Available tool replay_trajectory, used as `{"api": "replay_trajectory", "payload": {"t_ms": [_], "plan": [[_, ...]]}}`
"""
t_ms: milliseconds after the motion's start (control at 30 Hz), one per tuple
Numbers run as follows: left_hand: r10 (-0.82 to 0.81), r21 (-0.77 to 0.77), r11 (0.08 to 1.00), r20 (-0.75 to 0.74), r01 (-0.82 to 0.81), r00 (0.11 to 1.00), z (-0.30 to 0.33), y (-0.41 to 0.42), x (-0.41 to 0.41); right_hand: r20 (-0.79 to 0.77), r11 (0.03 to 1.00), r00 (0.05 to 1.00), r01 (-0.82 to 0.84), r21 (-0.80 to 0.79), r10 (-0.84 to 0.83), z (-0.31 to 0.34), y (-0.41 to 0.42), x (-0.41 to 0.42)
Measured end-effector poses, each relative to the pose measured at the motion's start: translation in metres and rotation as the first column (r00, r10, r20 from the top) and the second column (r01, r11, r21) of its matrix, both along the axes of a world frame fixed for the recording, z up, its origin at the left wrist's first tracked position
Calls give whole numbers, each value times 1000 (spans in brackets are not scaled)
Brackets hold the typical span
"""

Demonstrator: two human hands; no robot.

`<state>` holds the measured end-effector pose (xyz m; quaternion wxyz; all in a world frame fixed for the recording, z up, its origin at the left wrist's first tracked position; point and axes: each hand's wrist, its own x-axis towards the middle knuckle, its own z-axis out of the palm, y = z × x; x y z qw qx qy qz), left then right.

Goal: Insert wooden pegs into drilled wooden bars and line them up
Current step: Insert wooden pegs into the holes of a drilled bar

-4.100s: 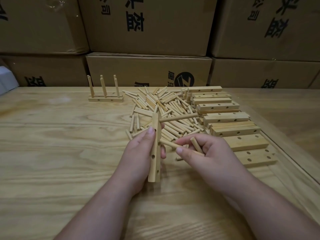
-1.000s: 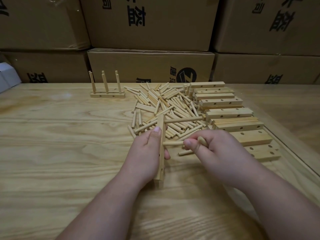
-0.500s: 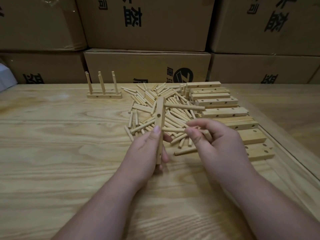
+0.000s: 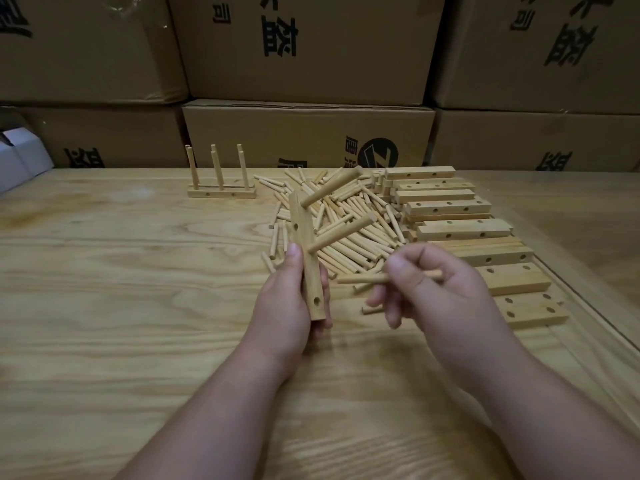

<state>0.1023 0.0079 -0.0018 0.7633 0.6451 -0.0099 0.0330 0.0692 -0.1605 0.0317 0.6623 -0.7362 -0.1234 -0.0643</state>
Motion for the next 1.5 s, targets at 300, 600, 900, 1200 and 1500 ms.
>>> {"api": "replay_trajectory", "payload": {"t_ms": [300,600,900,1200,1500], "plan": [[25,60,998,20,-26,999,-3,1,0,-43,978,999,13,-206,-22,-7,12,-4],[29,112,993,64,-36,997,-6,1,3,8,938,1000,1,-348,2,-6,4,-1],[98,202,969,213,-142,972,-8,-1,1,259,779,966,154,-608,11,-4,14,-5],[104,242,960,164,-143,981,-9,0,3,140,785,990,98,-612,-14,-7,13,-3],[31,320,944,166,-83,986,-8,1,1,116,797,993,46,-603,31,-4,9,-3]]}}
